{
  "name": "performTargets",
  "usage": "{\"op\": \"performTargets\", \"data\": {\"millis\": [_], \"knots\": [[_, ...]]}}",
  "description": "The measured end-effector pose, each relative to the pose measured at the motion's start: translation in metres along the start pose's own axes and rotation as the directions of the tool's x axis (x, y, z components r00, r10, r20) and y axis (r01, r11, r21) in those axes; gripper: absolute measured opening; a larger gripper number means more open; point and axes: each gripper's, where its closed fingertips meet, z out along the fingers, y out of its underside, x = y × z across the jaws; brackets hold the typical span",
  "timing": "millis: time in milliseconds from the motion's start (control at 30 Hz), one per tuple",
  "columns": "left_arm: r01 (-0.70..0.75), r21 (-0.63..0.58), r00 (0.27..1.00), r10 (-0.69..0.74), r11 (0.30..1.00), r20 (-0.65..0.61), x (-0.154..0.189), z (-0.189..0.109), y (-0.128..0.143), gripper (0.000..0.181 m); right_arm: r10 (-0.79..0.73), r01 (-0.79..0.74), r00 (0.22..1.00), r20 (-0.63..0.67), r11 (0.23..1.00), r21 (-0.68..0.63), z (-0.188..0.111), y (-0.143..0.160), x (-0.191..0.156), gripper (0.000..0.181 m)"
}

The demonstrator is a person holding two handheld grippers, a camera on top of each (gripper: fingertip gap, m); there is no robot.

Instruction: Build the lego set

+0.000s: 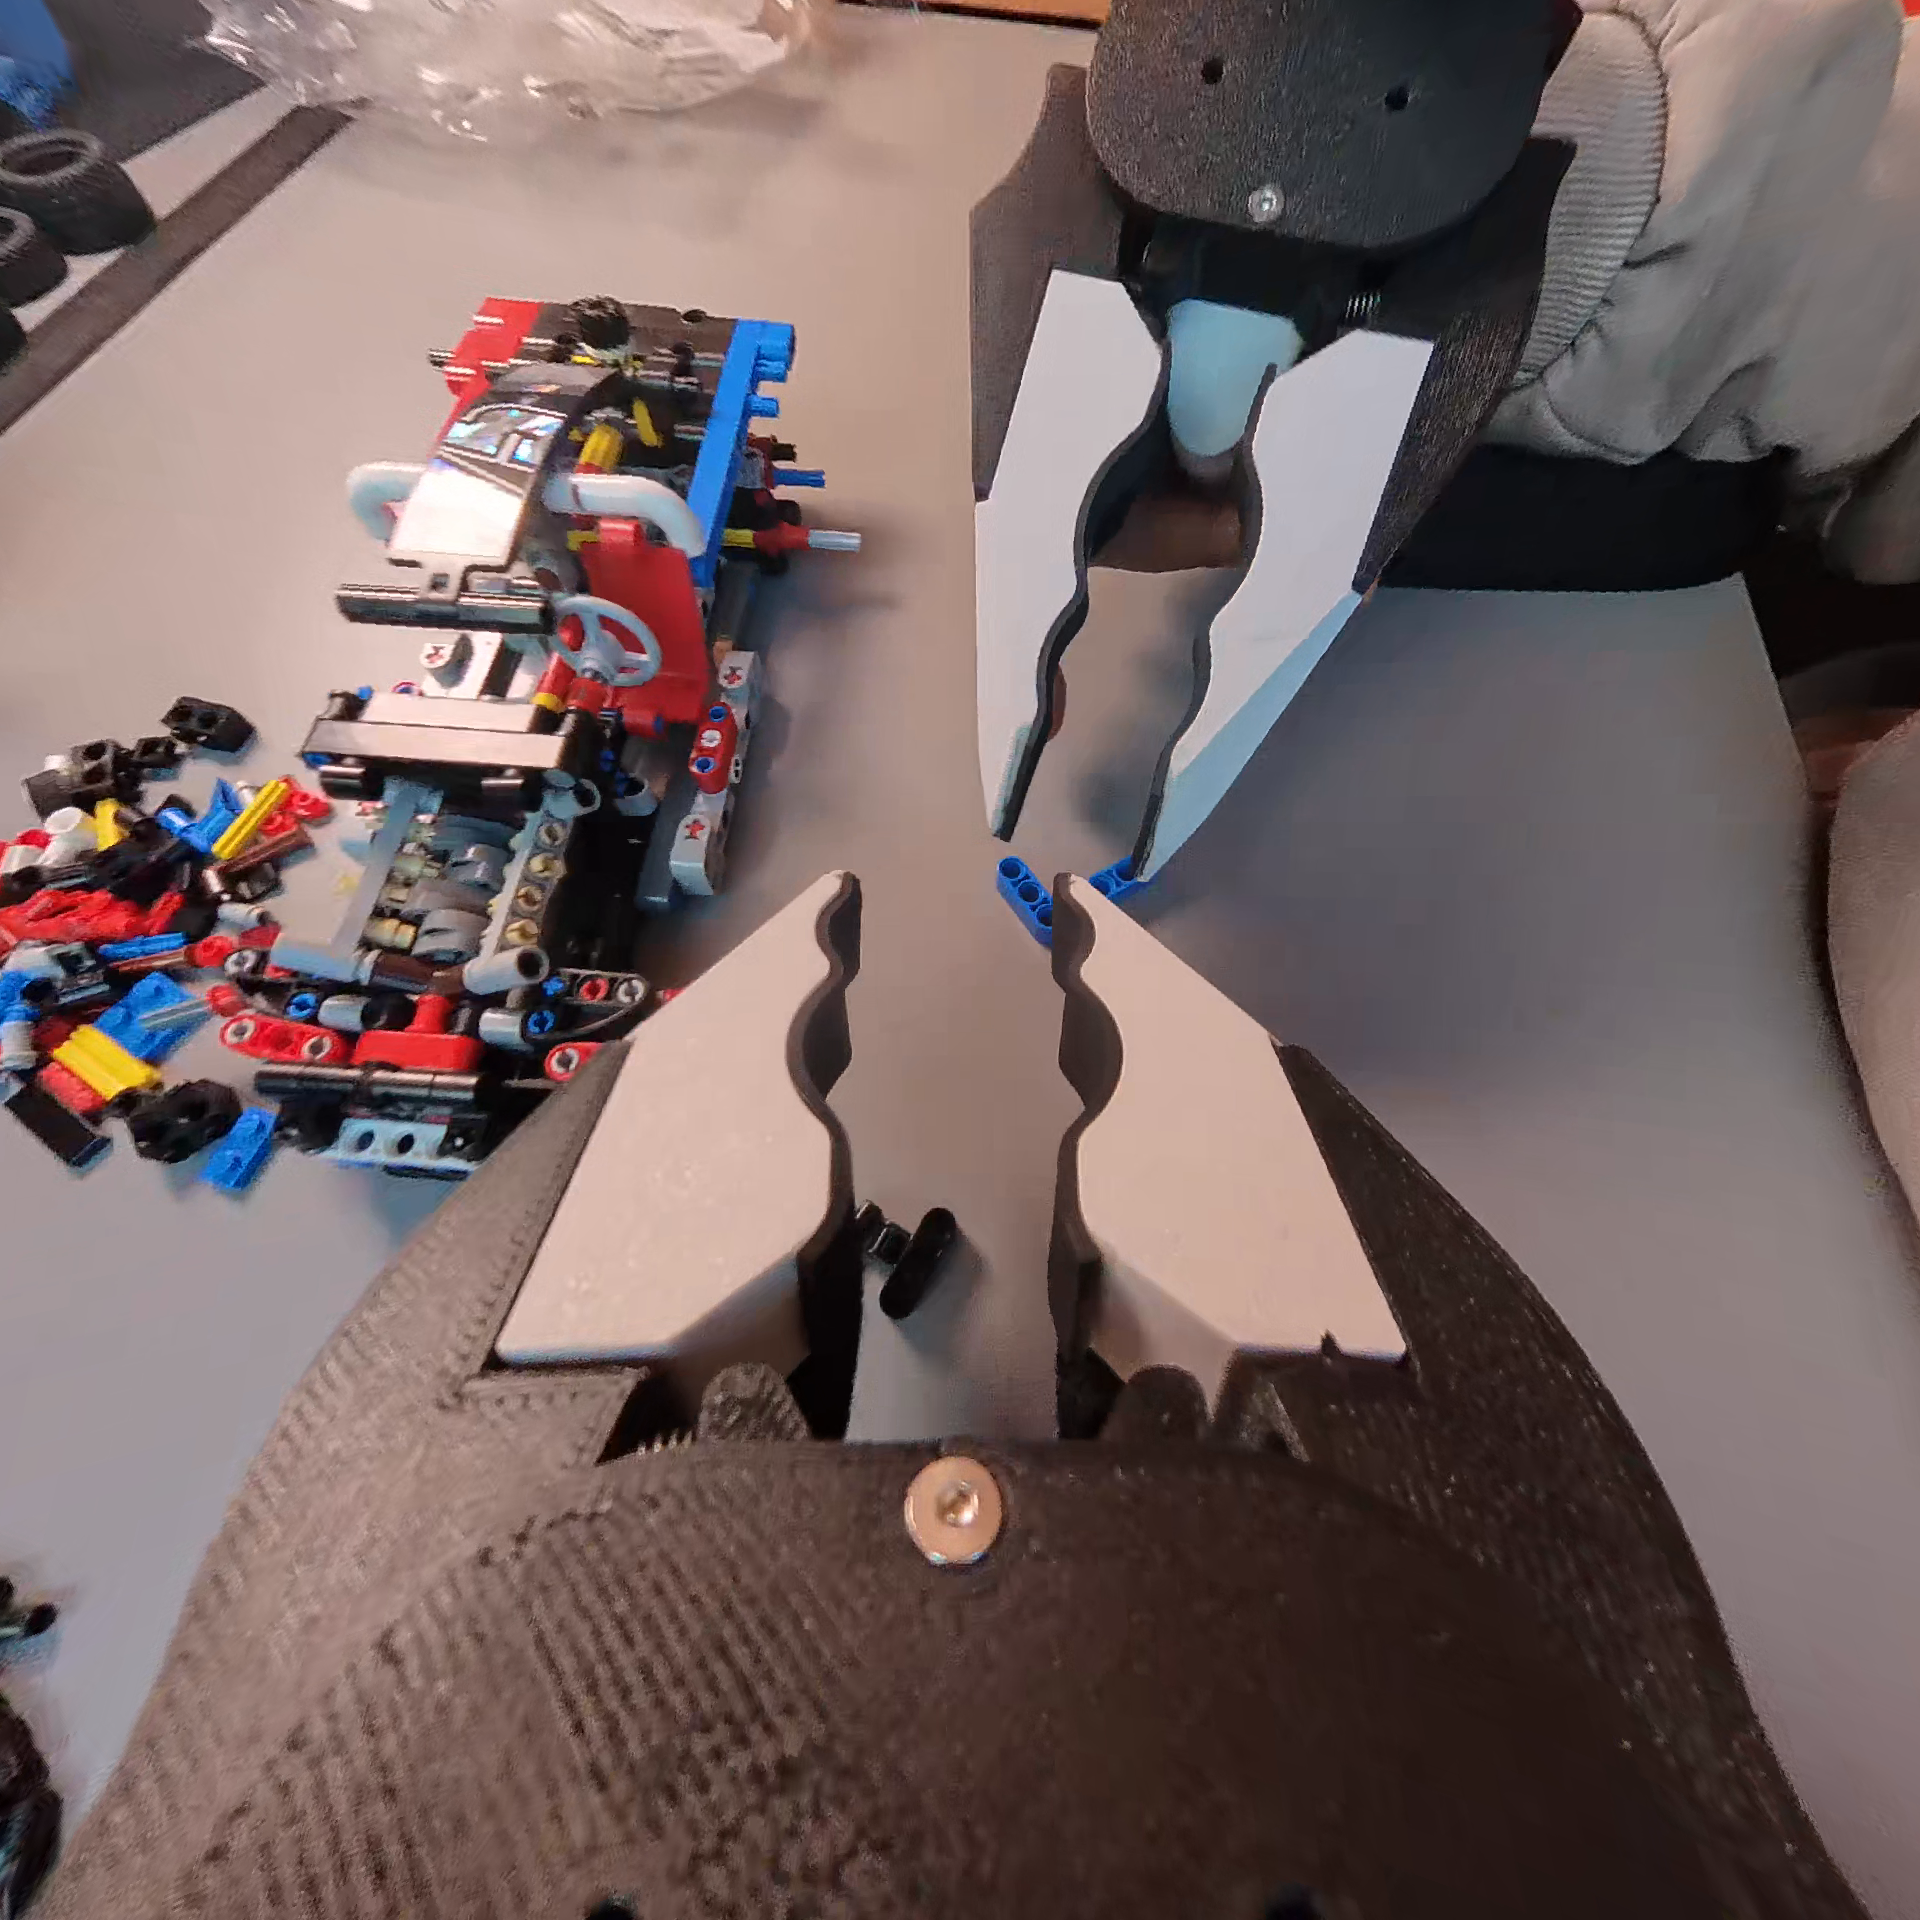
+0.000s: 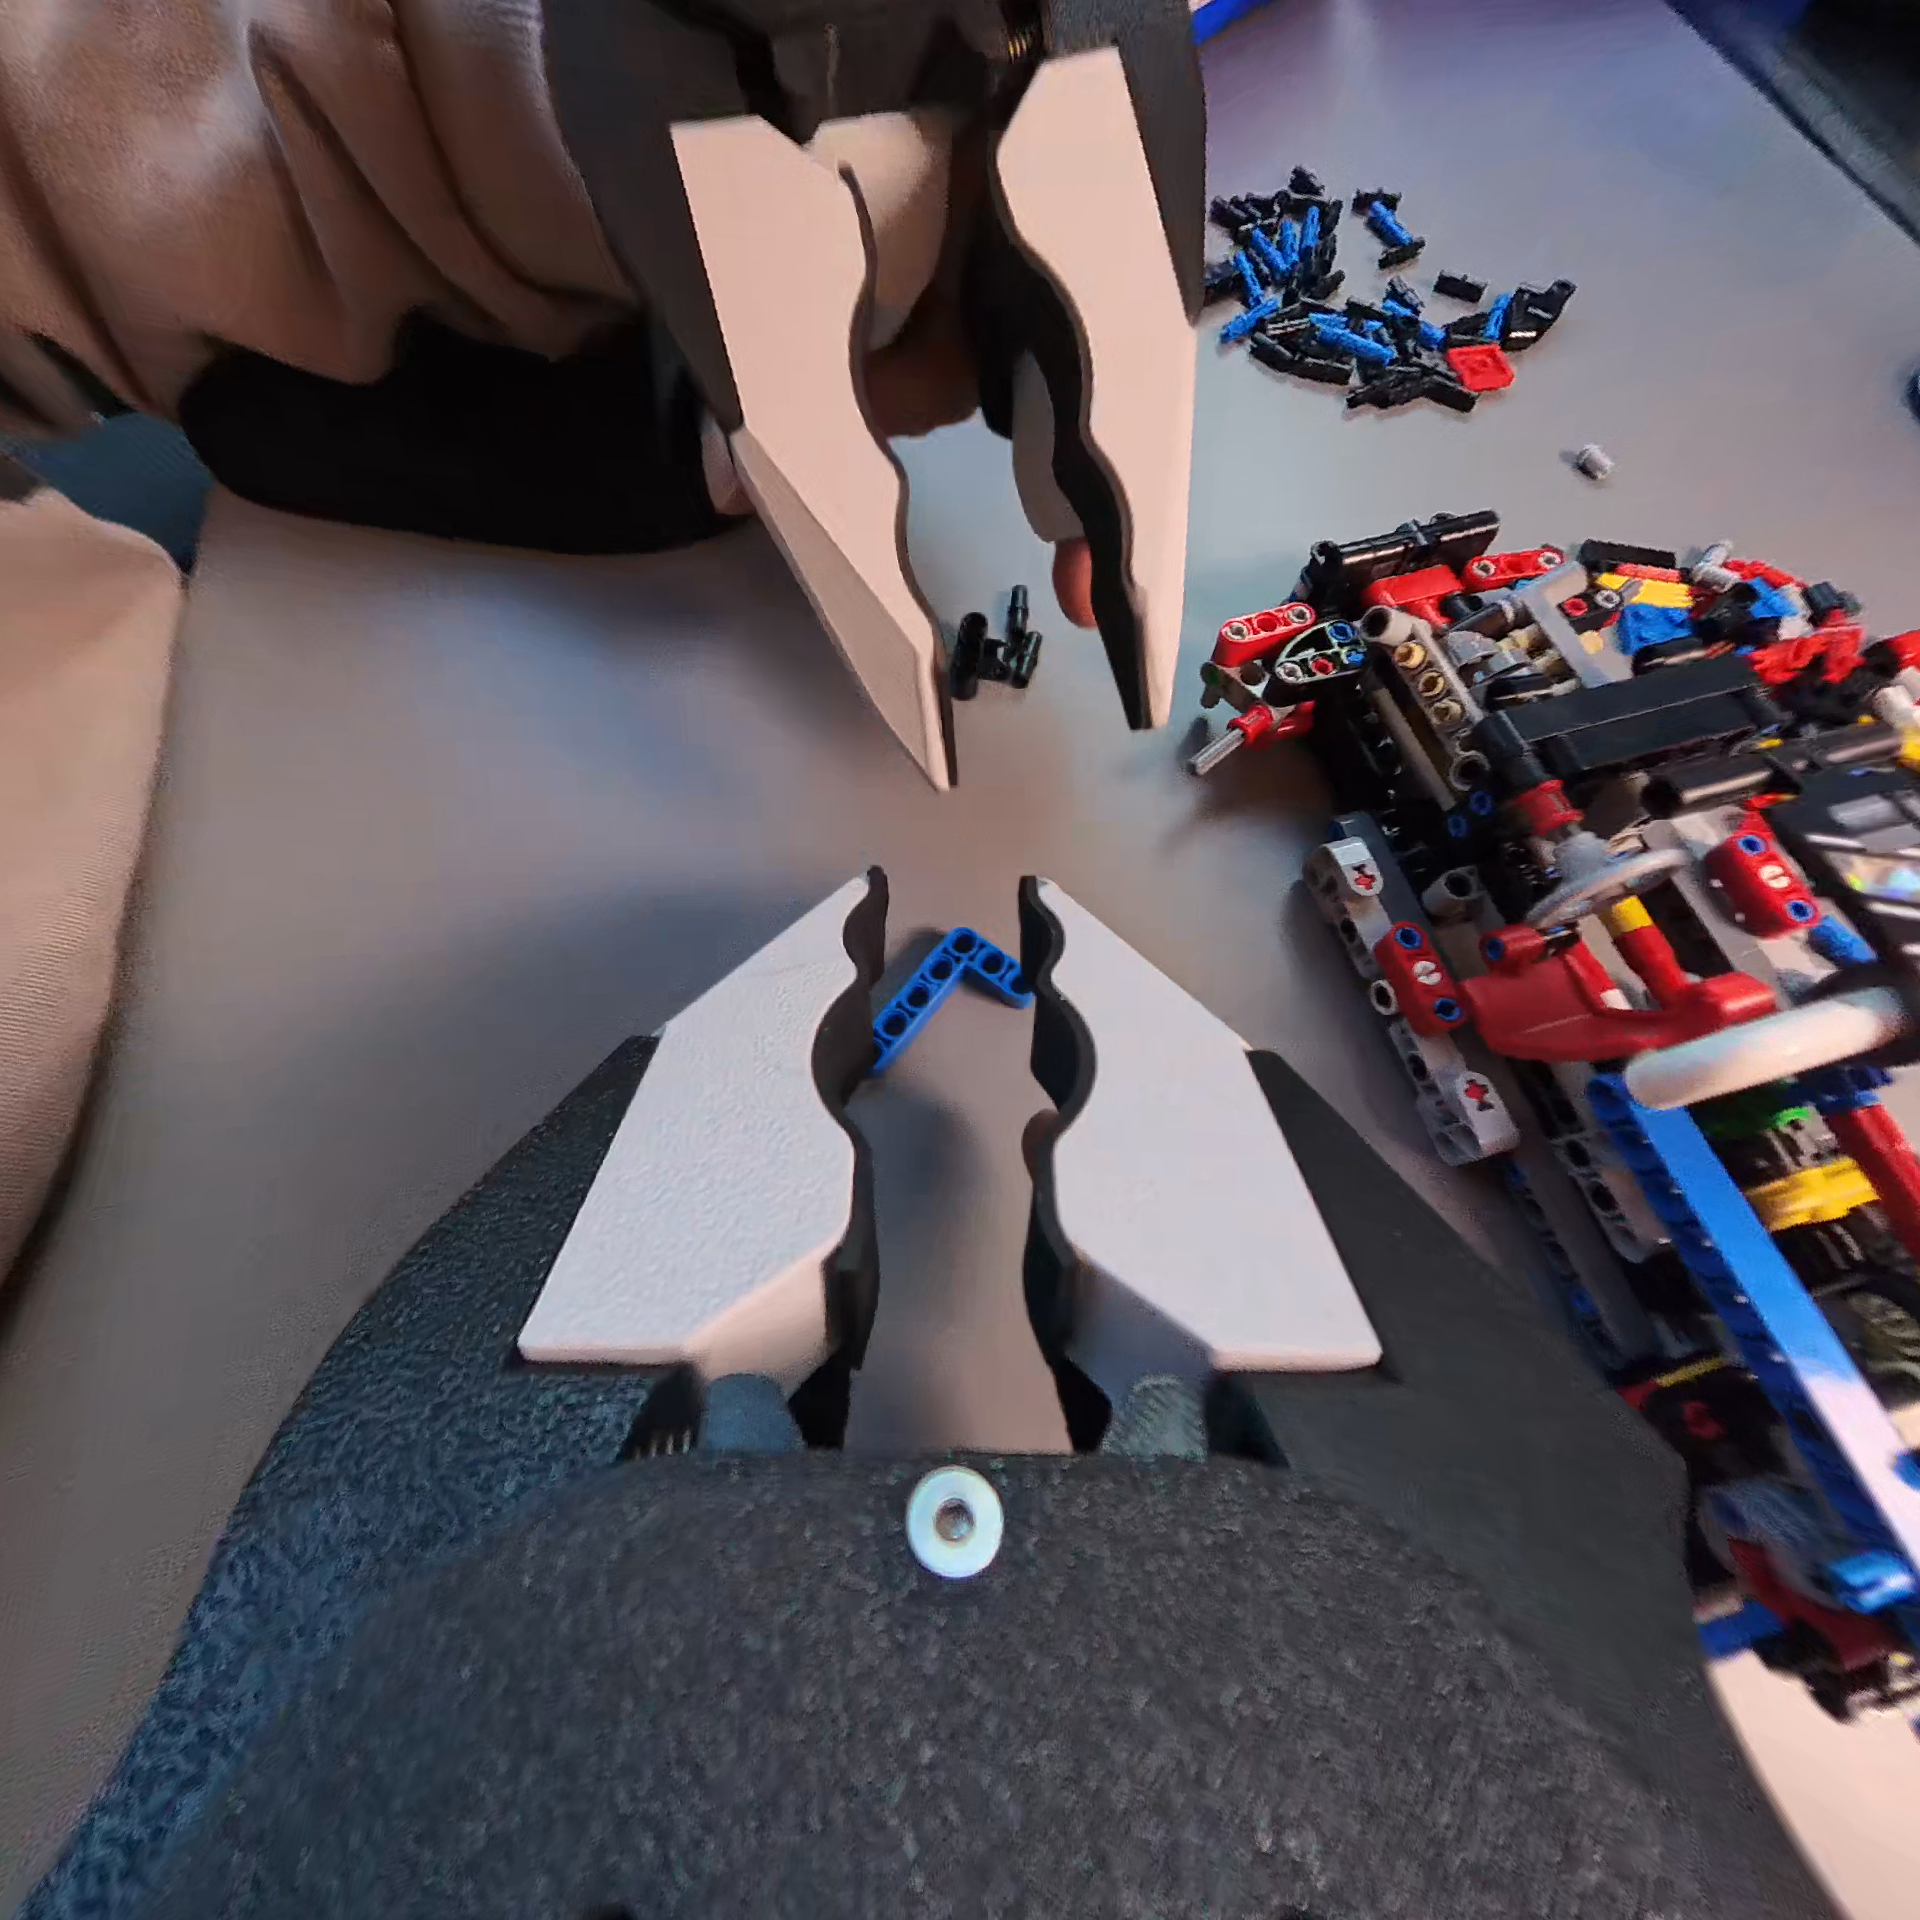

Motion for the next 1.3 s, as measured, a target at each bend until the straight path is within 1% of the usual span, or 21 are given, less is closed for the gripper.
{"op": "performTargets", "data": {"millis": [100, 133, 200, 300, 400, 500, 633, 700, 800, 867, 933, 1033, 1100, 1200, 1300], "knots": [[0.012, 0.045, 0.999, -0.013, 0.999, 0.033, -0.006, -0.011, -0.002, 0.036, -0.115, 0.111, 0.993, -0.021, 0.985, -0.134, 0.008, 0.015, 0.01, 0.037], [0.017, 0.054, 0.999, -0.019, 0.998, 0.037, -0.008, -0.013, -0.004, 0.036, -0.134, 0.131, 0.991, -0.003, 0.976, -0.173, 0.011, 0.02, 0.01, 0.04], [0.018, 0.066, 0.998, -0.022, 0.998, 0.054, -0.012, -0.015, -0.007, 0.036, -0.132, 0.148, 0.988, 0.085, 0.964, -0.221, 0.016, 0.025, 0.004, 0.046], [-0.005, 0.079, 0.996, -0.001, 0.997, 0.085, -0.015, -0.018, -0.009, 0.035, -0.149, 0.182, 0.98, 0.132, 0.94, -0.288, 0.022, 0.025, 0.003, 0.024], [-0.016, 0.089, 0.994, 0.006, 0.996, 0.11, -0.017, -0.02, -0.006, 0.031, -0.209, 0.248, 0.965, 0.155, 0.922, -0.298, 0.03, 0.022, -0.004, 0.0], [-0.019, 0.094, 0.992, 0.007, 0.995, 0.122, -0.019, -0.021, -0.004, 0.029, -0.226, 0.254, 0.966, 0.125, 0.921, -0.296, 0.031, 0.021, -0.003, 0.0], [-0.033, 0.082, 0.991, 0.022, 0.996, 0.132, -0.019, -0.02, -0.002, 0.029, -0.194, 0.201, 0.98, 0.052, 0.943, -0.267, 0.025, 0.021, 0.012, 0.0], [-0.044, 0.08, 0.99, 0.033, 0.996, 0.135, -0.018, -0.02, -0.002, 0.029, -0.181, 0.178, 0.983, 0.014, 0.945, -0.273, 0.022, 0.024, 0.022, 0.0], [-0.05, 0.082, 0.991, 0.039, 0.995, 0.127, -0.015, -0.021, -0.003, 0.03, -0.174, 0.17, 0.985, 0.009, 0.95, -0.261, 0.021, 0.023, 0.023, 0.0], [-0.059, 0.074, 0.99, 0.049, 0.995, 0.133, -0.015, -0.022, -0.002, 0.031, -0.17, 0.168, 0.985, 0.012, 0.954, -0.249, 0.02, 0.022, 0.021, 0.008], [-0.07, 0.077, 0.988, 0.058, 0.995, 0.141, -0.016, -0.025, -0.003, 0.032, -0.157, 0.156, 0.987, 0.013, 0.963, -0.22, 0.013, 0.019, 0.019, 0.012], [-0.075, 0.079, 0.985, 0.061, 0.994, 0.164, -0.02, -0.03, -0.004, 0.033, -0.101, 0.102, 0.995, 0.015, 0.986, -0.133, -0.005, 0.011, 0.018, 0.016], [-0.067, 0.087, 0.984, 0.051, 0.994, 0.173, -0.024, -0.033, -0.005, 0.034, -0.066, 0.067, 0.998, 0.015, 0.992, -0.103, -0.019, 0.011, 0.019, 0.022], [-0.051, 0.087, 0.982, 0.034, 0.995, 0.186, -0.03, -0.037, -0.002, 0.035, -0.035, 0.038, 0.999, 0.029, 0.992, -0.12, -0.032, 0.022, 0.019, 0.036], [-0.029, 0.066, 0.98, 0.015, 0.997, 0.196, -0.038, -0.038, 0.006, 0.035, -0.042, 0.054, 0.997, 0.071, 0.983, -0.175, -0.027, 0.034, 0.01, 0.051]]}}
